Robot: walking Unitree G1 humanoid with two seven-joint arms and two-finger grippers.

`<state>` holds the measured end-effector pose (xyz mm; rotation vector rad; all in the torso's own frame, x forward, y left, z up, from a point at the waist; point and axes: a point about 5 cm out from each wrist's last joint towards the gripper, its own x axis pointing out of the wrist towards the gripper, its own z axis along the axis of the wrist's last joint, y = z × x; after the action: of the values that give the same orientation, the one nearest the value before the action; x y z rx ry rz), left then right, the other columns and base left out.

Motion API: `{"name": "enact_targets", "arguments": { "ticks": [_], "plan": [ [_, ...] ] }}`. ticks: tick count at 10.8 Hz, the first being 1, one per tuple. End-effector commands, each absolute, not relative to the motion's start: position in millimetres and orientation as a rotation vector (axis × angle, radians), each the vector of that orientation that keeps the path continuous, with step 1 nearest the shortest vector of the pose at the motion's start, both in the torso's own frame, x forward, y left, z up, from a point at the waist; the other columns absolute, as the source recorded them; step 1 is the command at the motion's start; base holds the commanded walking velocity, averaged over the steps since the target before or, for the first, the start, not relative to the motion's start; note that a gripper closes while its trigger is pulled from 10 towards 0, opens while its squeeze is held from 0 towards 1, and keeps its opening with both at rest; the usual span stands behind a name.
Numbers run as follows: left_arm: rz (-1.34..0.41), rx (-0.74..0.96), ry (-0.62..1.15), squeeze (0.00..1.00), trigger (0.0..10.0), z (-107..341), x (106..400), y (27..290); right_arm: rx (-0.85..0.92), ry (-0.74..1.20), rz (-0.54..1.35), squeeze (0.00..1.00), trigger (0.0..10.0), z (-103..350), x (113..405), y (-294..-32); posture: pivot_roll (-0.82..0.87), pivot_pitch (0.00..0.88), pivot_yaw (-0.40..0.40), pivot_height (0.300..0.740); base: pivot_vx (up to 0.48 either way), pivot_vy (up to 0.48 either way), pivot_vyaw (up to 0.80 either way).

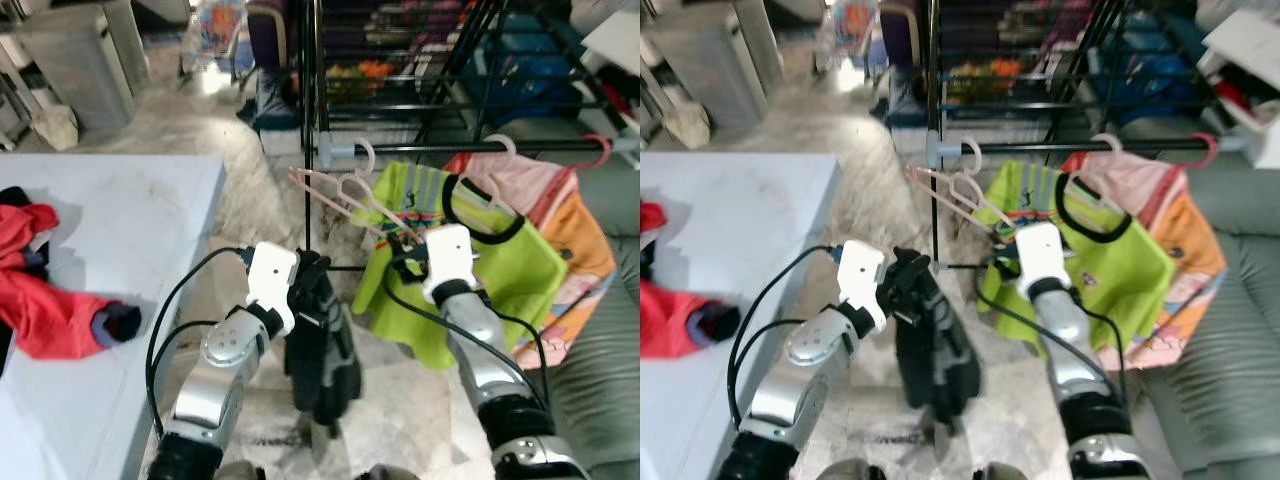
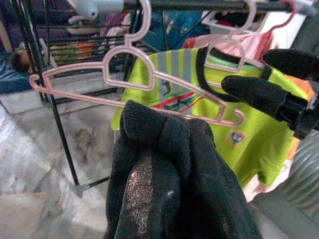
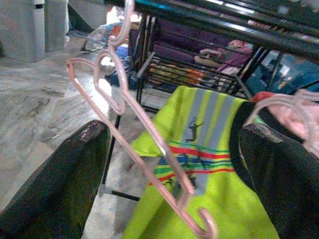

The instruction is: Hang hanger

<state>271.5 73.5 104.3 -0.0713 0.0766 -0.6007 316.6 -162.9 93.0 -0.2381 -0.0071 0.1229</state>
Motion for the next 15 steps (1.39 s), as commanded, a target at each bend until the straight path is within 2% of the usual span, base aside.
{"name": "enact_targets", "arguments": {
  "ticks": [1,4,7,15],
  "plan": [
    [-0.592,-0.074,0.022,0.00,10.0,113,271,78,-0.233,-0.033,0.108,0.00,10.0,101,320,-166,-0.03,0.030,-0.014,0.740,0.000,0.000,0.00],
    [-0.555,-0.082,0.019,0.00,10.0,112,271,81,-0.229,-0.020,0.105,0.00,10.0,92,307,-169,-0.04,0.044,-0.026,0.740,0.183,0.000,0.00],
    [-0.492,-0.079,0.019,0.00,10.0,112,272,97,-0.224,-0.021,0.114,0.00,10.0,87,298,-168,-0.04,0.058,-0.020,0.740,0.282,0.000,0.00],
    [-0.496,-0.097,0.030,0.00,10.0,109,269,92,-0.239,-0.025,0.131,0.00,10.0,91,305,-168,-0.04,0.047,-0.027,0.740,0.267,0.000,0.00]
  ]
}}
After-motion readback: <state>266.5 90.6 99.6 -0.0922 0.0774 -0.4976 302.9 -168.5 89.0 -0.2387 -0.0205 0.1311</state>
